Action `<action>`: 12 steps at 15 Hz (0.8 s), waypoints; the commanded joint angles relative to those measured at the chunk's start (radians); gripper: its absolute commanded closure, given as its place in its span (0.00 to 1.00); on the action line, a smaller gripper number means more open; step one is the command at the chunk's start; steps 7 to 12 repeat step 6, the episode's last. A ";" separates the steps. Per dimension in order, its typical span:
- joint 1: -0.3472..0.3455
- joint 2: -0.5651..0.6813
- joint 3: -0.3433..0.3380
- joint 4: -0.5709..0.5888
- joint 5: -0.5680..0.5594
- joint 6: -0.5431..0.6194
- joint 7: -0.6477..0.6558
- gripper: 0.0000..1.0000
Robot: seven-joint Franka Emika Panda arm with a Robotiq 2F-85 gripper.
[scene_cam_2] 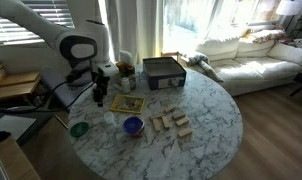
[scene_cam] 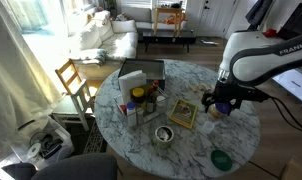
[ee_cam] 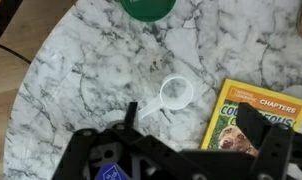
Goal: Turn the scooper around
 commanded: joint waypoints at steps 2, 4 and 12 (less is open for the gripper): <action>-0.016 -0.017 0.016 0.001 0.005 -0.034 -0.066 0.00; -0.016 -0.021 0.016 0.004 0.006 -0.037 -0.071 0.00; -0.016 -0.020 0.017 0.005 0.006 -0.037 -0.071 0.00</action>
